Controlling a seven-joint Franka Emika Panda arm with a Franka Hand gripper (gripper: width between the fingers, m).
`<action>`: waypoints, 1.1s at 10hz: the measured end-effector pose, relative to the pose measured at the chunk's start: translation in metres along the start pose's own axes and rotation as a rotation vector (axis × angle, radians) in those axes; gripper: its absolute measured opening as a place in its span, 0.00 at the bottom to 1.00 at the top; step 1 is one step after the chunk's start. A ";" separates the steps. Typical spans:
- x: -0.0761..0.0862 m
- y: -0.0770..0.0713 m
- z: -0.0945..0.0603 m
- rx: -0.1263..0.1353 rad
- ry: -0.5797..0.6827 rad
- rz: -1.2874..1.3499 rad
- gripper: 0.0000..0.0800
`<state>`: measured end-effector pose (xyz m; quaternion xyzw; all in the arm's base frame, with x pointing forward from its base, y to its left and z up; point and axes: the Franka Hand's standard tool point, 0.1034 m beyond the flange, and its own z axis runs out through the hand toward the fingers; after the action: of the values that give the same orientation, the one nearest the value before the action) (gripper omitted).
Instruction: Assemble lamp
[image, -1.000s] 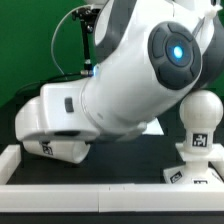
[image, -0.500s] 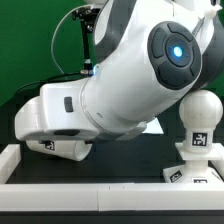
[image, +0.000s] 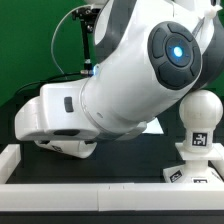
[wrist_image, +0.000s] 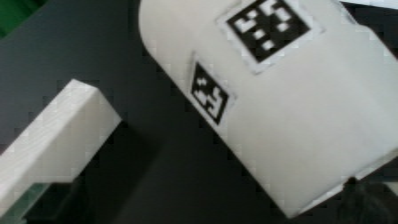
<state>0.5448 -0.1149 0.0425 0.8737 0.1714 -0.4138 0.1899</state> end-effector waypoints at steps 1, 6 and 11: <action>-0.001 0.002 -0.001 0.000 0.001 0.003 0.87; -0.016 -0.003 0.033 0.029 -0.060 0.036 0.87; -0.024 -0.003 0.037 0.041 -0.115 0.095 0.86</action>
Offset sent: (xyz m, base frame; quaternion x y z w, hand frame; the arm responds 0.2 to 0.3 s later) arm -0.0338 -0.0158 0.0006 0.0411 -0.0413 0.0473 0.9972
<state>0.5049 -0.1333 0.0394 0.8594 0.1103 -0.4572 0.2008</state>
